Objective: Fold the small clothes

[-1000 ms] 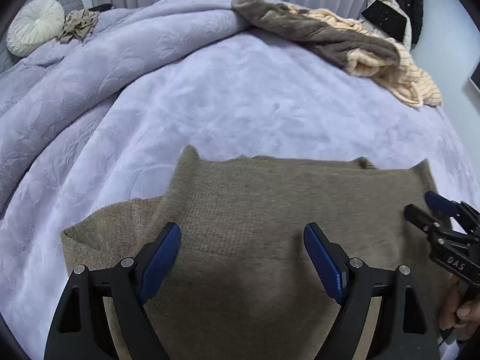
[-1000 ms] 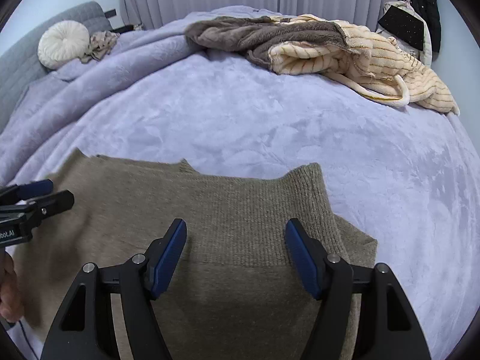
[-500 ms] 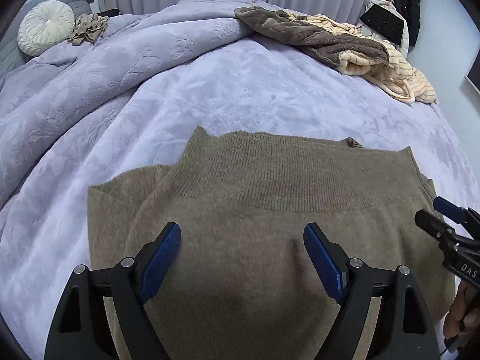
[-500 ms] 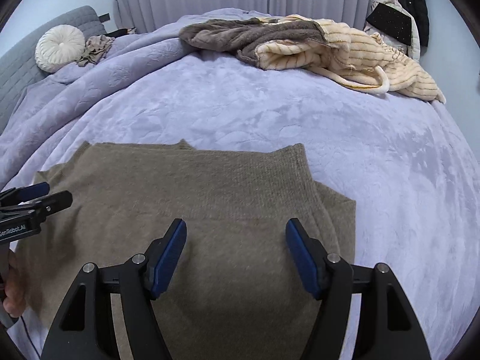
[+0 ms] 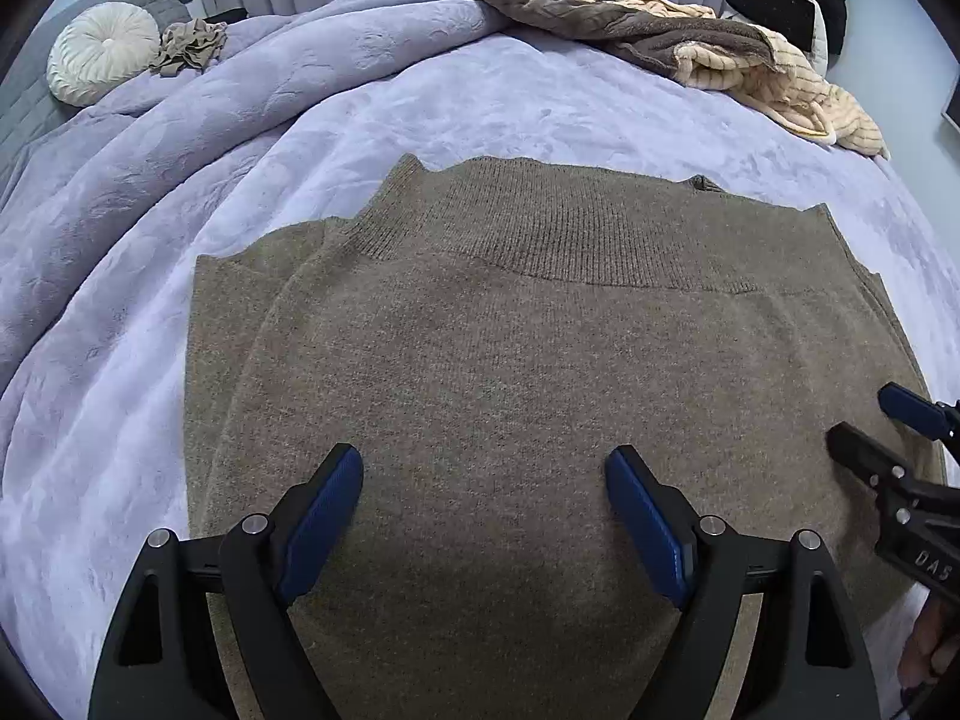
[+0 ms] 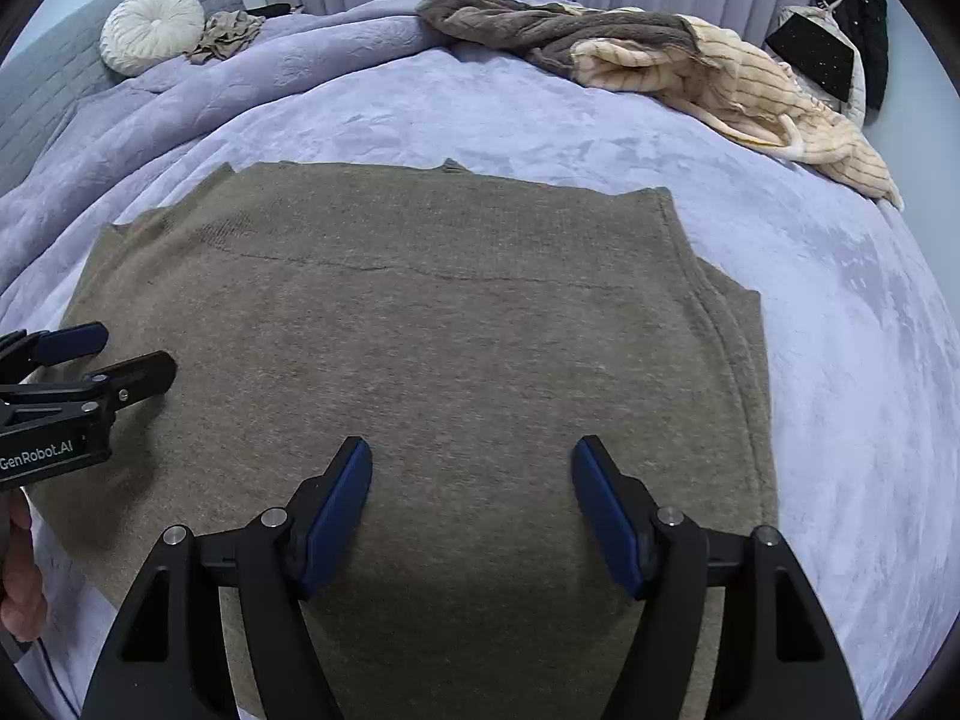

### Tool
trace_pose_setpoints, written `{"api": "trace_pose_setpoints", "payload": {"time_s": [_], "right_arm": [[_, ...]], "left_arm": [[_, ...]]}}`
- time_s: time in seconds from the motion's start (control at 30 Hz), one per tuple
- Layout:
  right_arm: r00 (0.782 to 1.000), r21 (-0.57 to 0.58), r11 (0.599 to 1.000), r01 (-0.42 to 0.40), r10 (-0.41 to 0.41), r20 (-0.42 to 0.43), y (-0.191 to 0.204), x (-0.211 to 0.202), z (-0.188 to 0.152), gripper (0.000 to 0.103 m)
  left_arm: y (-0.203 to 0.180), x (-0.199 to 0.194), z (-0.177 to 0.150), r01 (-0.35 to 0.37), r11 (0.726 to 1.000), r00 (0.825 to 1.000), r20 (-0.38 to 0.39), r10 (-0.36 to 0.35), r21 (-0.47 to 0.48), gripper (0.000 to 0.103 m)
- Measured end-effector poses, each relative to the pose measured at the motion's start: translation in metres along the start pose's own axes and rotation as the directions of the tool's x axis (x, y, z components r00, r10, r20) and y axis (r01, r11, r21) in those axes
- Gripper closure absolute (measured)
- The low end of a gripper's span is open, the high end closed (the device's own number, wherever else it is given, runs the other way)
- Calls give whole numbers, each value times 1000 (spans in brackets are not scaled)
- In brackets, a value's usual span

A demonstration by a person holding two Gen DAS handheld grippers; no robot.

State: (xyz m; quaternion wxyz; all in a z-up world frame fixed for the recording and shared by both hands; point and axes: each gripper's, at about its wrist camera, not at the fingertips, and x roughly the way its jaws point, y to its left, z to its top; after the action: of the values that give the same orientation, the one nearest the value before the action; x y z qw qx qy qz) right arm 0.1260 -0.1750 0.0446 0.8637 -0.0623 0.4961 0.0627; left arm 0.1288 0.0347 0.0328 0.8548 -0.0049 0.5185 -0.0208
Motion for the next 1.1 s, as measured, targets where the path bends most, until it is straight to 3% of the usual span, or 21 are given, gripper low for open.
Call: {"api": "trace_pose_setpoints", "payload": {"time_s": [0.27, 0.43, 0.53, 0.6, 0.67, 0.77, 0.83, 0.9, 0.93, 0.97, 1.03, 1.1], "right_arm": [[999, 95, 995, 42, -40, -21, -48, -9, -13, 30], [999, 118, 992, 36, -38, 19, -43, -40, -25, 29], [999, 120, 992, 34, -38, 29, -38, -48, -45, 26], [999, 125, 991, 47, -47, -4, -38, -41, -61, 26], [999, 140, 989, 42, -37, -39, -44, -33, -73, 26], [1000, 162, 986, 24, -23, -7, -47, -54, -81, 25], [999, 178, 984, 7, -14, 36, -49, -74, -86, 25], [998, 186, 983, -6, -5, 59, -48, -87, -90, 25], [998, 189, 982, -11, -2, 65, -47, -91, -92, 25], [997, 191, 981, -19, 6, 71, -45, -95, -93, 25], [997, 183, 982, -36, 23, 73, -39, -98, -94, 25], [997, 164, 986, -42, 30, 74, -29, -100, -93, 25]], "left_arm": [[13, -11, -10, -5, 1000, 1000, -29, 4, -15, 18], [23, -40, -31, 58, 997, 998, 15, -57, -58, 18], [36, -26, -51, 40, 995, 998, -48, -44, -94, 18], [44, -23, -61, 65, 991, 996, -58, -72, -114, 18], [50, -41, -66, 94, 987, 995, -23, -97, -131, 18], [74, -70, -77, 138, 972, 990, 62, -129, -189, 18], [103, -71, -85, 150, 950, 988, 73, -135, -273, 18], [138, -54, -93, 195, 902, 980, 48, -192, -385, 18], [150, -43, -97, 240, 870, 967, 33, -251, -431, 18], [162, -30, -101, 304, 821, 943, 33, -330, -483, 18], [168, -23, -105, 366, 779, 920, 73, -385, -509, 18], [161, -19, -102, 430, 756, 890, 95, -445, -493, 18]]}}
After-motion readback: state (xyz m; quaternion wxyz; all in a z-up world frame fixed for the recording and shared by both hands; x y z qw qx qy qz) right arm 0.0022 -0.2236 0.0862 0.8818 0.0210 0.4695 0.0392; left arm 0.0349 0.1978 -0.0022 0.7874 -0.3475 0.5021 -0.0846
